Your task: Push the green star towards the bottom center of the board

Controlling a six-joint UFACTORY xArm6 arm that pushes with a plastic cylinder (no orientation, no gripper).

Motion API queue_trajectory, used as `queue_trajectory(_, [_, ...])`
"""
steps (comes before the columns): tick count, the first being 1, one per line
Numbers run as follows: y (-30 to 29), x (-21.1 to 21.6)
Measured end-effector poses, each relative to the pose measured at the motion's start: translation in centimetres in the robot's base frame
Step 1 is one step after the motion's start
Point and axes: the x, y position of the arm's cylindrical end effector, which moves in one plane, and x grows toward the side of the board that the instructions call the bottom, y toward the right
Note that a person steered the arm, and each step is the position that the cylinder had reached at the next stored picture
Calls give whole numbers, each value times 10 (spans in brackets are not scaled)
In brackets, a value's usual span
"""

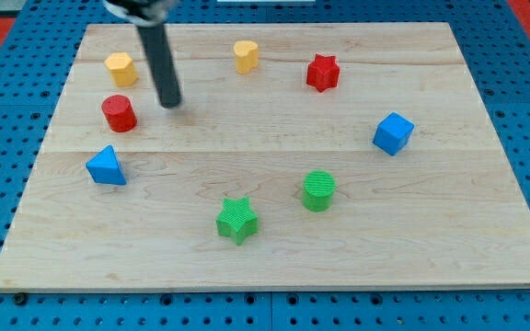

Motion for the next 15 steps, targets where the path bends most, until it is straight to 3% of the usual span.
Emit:
queue_trajectory(1, [-8,50])
queue_trajectory(4, [-130,56])
queue_trajectory(6, [-101,119])
queue_trajectory(7, [-123,173])
queue_trajectory(8, [-33,223])
queue_trajectory(9, [43,235])
queue_trajectory(10, [112,220])
queue_trajectory(11, [112,189])
queue_trajectory(12, [98,202])
queue_trajectory(13, [44,185])
queue_trajectory(15, [73,145])
